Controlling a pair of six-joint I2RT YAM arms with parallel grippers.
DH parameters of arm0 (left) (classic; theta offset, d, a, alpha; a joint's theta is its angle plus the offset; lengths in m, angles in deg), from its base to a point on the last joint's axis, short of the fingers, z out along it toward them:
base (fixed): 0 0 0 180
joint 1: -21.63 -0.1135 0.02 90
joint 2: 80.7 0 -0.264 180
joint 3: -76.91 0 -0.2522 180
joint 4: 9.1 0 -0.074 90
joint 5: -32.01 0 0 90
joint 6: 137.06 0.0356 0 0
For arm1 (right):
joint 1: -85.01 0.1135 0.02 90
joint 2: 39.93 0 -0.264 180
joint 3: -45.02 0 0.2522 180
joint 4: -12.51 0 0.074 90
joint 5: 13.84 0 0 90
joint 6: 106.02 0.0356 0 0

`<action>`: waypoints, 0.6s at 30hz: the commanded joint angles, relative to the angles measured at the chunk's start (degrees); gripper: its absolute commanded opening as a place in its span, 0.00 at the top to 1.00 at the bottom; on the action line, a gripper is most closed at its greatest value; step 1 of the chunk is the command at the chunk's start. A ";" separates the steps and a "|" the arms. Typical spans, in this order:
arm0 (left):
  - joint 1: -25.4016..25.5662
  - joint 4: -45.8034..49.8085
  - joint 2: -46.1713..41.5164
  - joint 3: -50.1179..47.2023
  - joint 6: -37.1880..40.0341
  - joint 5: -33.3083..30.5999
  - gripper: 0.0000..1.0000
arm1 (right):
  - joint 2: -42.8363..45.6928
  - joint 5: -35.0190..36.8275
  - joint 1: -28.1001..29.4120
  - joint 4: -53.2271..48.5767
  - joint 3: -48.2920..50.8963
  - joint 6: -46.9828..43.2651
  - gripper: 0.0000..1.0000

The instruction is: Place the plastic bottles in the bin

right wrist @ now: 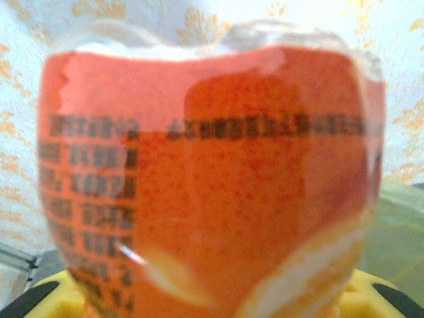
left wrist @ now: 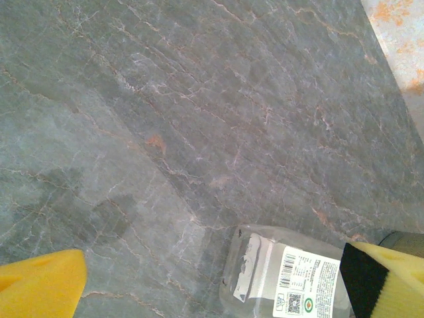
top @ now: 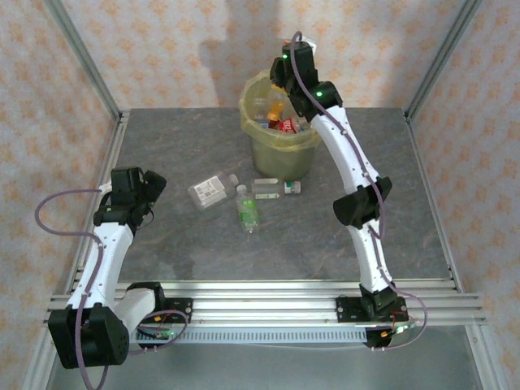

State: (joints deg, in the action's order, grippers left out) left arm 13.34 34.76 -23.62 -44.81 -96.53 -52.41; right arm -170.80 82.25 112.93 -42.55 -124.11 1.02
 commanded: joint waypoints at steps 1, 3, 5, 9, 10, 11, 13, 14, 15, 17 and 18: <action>0.02 -1.27 0.48 0.05 0.13 0.01 0.00 | 0.27 -1.68 0.03 -2.69 0.06 2.94 0.64; 0.12 -1.44 0.59 0.05 0.03 0.04 0.00 | 0.31 -2.18 0.07 -3.04 1.29 3.38 0.63; 0.11 -1.54 0.75 0.00 0.00 0.17 0.00 | 0.18 -2.96 0.14 -3.19 2.70 3.80 0.60; 0.16 -1.37 0.70 0.18 0.09 0.13 0.00 | -0.21 -3.89 0.16 -4.42 3.07 4.53 0.47; 0.18 -1.28 0.75 0.21 0.12 0.04 0.00 | -0.33 -3.85 0.20 -4.90 3.12 4.63 0.43; 0.21 -1.28 0.75 0.31 0.09 0.04 0.00 | -0.42 -3.73 0.20 -5.25 3.18 4.72 0.40; 0.21 -1.25 0.84 0.47 0.13 0.13 0.00 | -0.57 -3.37 0.21 -5.96 3.10 4.68 0.37; 0.20 -1.27 0.84 0.64 0.12 0.13 0.00 | -0.59 -3.28 0.20 -6.21 3.14 4.58 0.35; 0.28 -1.28 0.90 0.66 0.10 0.21 0.00 | -0.62 -3.40 0.23 -6.30 3.14 4.58 0.33; 0.27 -1.28 0.93 0.83 0.10 0.22 0.00 | -0.68 -3.54 0.21 -6.51 3.10 4.43 0.29; 0.25 -1.27 0.87 0.88 0.08 0.22 0.00 | -0.70 -3.47 0.20 -6.64 3.07 4.41 0.26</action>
State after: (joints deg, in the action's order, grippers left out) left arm 13.38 34.26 -23.05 -44.81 -96.55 -52.39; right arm -170.82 78.88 112.97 -47.86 -120.83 5.02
